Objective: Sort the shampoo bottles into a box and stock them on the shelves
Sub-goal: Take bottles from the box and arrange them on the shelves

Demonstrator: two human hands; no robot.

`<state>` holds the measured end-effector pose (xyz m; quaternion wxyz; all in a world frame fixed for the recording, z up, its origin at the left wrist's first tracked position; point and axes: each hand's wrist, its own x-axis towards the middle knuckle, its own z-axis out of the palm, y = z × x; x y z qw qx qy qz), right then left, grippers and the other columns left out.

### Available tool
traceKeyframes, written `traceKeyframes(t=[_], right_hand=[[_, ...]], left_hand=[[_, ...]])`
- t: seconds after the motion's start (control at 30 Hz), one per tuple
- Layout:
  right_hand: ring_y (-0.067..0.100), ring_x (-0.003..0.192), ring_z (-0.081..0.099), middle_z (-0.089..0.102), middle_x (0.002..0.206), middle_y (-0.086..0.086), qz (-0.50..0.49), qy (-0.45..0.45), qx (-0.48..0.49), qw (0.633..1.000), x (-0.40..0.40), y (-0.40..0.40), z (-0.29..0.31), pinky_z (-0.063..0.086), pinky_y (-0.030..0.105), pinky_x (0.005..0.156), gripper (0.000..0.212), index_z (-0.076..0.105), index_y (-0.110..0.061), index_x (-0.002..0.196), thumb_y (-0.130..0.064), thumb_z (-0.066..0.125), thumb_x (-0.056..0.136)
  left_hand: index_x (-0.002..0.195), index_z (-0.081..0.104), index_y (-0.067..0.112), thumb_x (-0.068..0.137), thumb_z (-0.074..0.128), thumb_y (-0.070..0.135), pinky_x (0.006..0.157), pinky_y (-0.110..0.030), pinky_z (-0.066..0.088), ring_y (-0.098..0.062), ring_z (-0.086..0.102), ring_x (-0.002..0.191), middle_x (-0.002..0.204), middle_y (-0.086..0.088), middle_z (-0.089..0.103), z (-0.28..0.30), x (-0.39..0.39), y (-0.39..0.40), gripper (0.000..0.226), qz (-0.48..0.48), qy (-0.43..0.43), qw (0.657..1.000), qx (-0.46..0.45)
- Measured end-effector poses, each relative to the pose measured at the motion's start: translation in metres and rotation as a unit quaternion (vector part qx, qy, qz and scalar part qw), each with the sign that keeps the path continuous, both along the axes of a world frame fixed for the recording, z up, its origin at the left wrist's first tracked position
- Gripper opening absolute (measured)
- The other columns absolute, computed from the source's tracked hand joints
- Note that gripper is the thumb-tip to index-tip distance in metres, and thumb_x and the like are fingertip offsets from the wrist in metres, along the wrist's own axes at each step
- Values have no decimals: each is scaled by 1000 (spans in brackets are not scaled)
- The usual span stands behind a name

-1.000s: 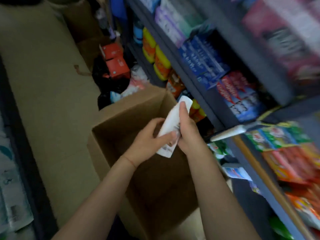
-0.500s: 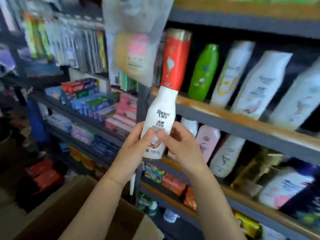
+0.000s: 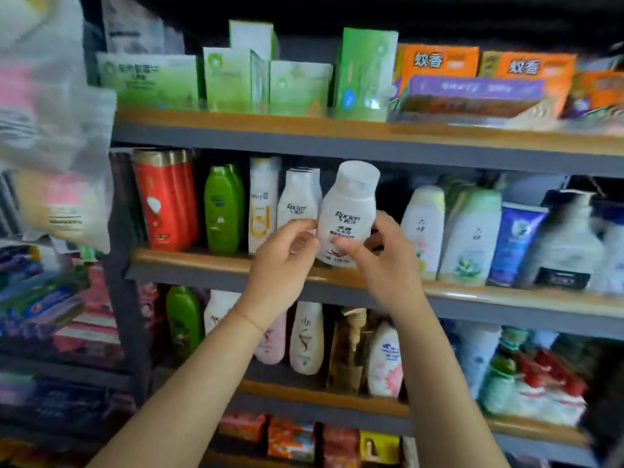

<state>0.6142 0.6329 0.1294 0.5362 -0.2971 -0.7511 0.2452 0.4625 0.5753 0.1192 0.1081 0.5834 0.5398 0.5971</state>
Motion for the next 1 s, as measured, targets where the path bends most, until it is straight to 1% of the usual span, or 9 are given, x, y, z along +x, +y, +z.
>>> traceKeyframes(t=[0.17,0.3,0.37,0.47,0.57,0.63,0.77,0.87,1.0], right_hand=[[1,85,59,67,103,-5,-6,-29,2,1000,19,23,5,44,7,67,25,59,-31,109,-24,72,88],[3,85,59,67,100,-6,9,-34,16,999,21,29,7,46,10,67,24,59,-32,106,-23,72,88],[2,84,59,67,99,-8,11,-41,22,999,21,32,6,45,9,67,25,58,-35,105,-23,73,88],[5,82,58,66,99,-6,12,-42,16,999,22,35,4,44,10,66,26,58,-34,106,-24,73,87],[8,85,60,66,101,-6,3,-31,5,1000,26,37,2,48,18,71,27,60,-28,110,-26,74,87],[11,89,63,67,99,-8,-10,-17,6,1000,30,35,2,52,26,73,27,61,-27,110,-27,75,86],[6,81,69,71,95,-6,10,52,-26,998,40,22,3,56,21,68,18,62,-24,105,-26,72,90],[6,79,70,73,87,-4,21,65,-53,996,45,18,-4,55,21,67,16,64,-21,104,-28,70,91],[8,84,71,74,86,-2,53,35,-84,994,36,15,-11,58,29,72,20,66,-20,108,-32,67,92]], left_hand=[[122,59,35,97,53,9,99,-37,52,-12,64,107,120,15,64,-12,19,24,37,-9,5,999,-48],[108,49,53,98,52,6,74,-21,55,-3,68,80,112,20,62,-13,25,29,49,-36,8,998,-47],[114,55,44,98,51,7,66,-17,53,0,68,70,112,16,64,-14,24,33,41,-37,-5,998,-45],[128,58,29,100,49,11,68,-25,59,-9,70,65,120,7,65,-11,23,38,35,-21,-7,998,-64],[139,51,28,100,46,12,71,-35,61,-16,71,63,128,10,60,-6,26,39,42,-9,10,996,-85],[143,46,26,101,43,10,65,-31,60,-18,71,60,128,12,54,-2,28,43,46,-1,4,996,-94],[141,48,27,102,46,16,58,-31,58,-20,69,56,134,6,57,4,30,49,41,-18,-48,995,-84],[126,59,33,102,52,24,57,-31,55,-17,64,56,111,1,68,5,32,44,27,-76,-111,988,-70],[112,69,24,99,57,32,55,-21,51,-5,67,64,76,9,73,6,31,35,20,-137,-139,978,-79]])
